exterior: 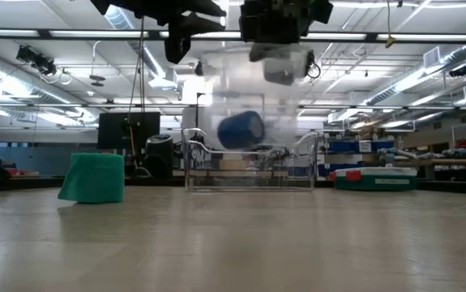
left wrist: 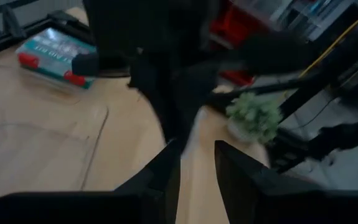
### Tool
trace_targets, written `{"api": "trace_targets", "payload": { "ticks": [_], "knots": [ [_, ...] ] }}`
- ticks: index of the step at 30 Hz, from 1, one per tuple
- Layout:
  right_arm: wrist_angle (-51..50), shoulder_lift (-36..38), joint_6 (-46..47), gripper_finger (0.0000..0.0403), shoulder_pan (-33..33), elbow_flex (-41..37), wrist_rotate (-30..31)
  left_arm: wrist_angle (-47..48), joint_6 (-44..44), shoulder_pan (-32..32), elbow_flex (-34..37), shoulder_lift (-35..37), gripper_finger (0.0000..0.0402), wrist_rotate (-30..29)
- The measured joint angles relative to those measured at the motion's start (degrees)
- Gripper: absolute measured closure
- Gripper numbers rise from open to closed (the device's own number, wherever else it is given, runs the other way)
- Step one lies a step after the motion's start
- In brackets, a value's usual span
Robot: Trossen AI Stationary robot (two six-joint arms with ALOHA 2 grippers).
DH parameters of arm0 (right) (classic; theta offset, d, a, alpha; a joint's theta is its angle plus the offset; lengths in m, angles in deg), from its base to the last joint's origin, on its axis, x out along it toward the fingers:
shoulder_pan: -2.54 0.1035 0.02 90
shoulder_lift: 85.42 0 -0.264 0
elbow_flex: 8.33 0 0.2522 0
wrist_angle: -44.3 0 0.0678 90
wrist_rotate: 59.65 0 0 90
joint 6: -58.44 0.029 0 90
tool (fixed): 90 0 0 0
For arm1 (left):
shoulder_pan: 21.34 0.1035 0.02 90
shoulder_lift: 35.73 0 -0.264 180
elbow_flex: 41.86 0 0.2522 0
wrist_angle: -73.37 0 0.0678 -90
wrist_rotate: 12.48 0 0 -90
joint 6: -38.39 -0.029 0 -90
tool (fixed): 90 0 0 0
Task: Roll bandage
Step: Open the transparent zip bag
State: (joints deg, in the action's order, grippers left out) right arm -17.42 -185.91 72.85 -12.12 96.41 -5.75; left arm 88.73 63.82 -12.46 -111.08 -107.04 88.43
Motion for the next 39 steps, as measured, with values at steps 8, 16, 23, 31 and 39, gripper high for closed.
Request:
{"api": "trace_targets", "payload": {
  "ticks": [8,16,23,31,39],
  "knots": [
    [2.96,-1.88,2.15,0.0403,-0.05,-0.01,-1.22,2.56,-5.65,-1.32,0.02,-2.81,0.0295,-2.12],
    [6.37,-2.55,4.15,0.0403,-0.13,0.0,-3.03,3.7,-10.3,-3.3,0.04,-4.6,0.0295,-2.15],
    [6.89,-2.58,5.51,0.0403,-0.38,0.0,-6.05,4.1,-12.32,-4.22,0.04,-5.02,0.0295,-4.71],
    [8.81,-2.58,8.12,0.0403,-0.47,0.0,-12.8,4.25,-13.25,-4.3,0.04,-5.13,0.0296,-4.85],
    [9.21,-2.58,10.19,0.0403,-1.98,0.0,-11.38,4.82,-8.86,-4.61,0.04,-5.11,0.039,-3.02]
  ]
}}
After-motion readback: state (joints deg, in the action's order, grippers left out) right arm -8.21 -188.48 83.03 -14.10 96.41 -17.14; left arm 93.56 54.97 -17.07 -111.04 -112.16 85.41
